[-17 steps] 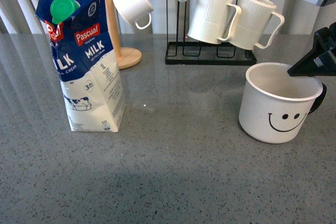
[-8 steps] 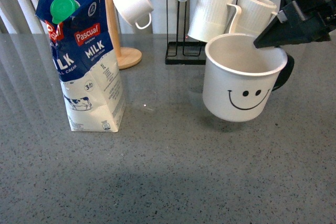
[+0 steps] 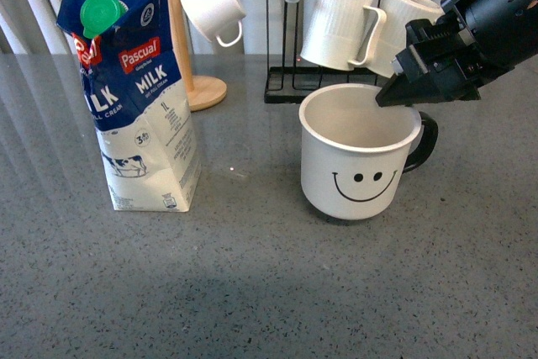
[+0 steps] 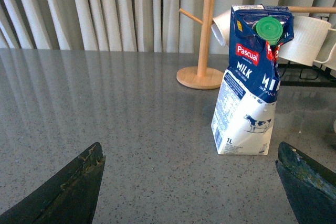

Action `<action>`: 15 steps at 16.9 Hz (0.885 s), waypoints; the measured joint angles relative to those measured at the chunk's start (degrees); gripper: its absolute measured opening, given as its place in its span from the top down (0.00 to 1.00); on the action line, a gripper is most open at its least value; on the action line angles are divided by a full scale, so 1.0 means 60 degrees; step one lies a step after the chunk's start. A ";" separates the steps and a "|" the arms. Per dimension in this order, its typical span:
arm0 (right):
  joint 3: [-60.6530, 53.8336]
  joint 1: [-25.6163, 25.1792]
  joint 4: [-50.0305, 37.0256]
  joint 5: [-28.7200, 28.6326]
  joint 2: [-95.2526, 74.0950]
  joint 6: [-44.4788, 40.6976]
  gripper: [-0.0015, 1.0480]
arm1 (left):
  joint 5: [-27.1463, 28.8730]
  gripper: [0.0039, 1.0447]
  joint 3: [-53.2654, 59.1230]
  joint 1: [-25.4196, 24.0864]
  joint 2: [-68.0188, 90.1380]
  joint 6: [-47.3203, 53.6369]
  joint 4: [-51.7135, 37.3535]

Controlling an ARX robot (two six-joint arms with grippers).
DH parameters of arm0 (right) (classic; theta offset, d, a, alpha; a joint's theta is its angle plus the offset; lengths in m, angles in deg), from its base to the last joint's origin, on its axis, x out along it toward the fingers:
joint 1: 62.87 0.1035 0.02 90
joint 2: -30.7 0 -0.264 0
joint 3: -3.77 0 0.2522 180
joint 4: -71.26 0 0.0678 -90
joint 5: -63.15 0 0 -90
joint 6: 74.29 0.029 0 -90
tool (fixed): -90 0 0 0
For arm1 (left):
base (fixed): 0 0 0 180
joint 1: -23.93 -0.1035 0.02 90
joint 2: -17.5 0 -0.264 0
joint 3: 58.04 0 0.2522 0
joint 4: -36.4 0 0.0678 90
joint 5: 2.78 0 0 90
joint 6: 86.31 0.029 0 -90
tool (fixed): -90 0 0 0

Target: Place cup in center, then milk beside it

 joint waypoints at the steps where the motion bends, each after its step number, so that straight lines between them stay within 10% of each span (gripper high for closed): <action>1: -0.0036 0.0047 -0.0120 -0.0007 -0.0033 0.0033 0.97 | 0.0000 0.06 0.0000 0.0000 0.0000 0.0000 0.0000; 7: -0.0219 0.0197 -0.0273 0.0095 -0.0237 0.0168 0.97 | 0.0000 0.06 0.0000 0.0000 -0.0004 0.0000 0.0000; 15: -0.0499 0.0142 -0.0845 -0.0073 0.0382 0.0044 0.18 | 0.0000 0.06 0.0000 0.0000 -0.0004 0.0000 0.0000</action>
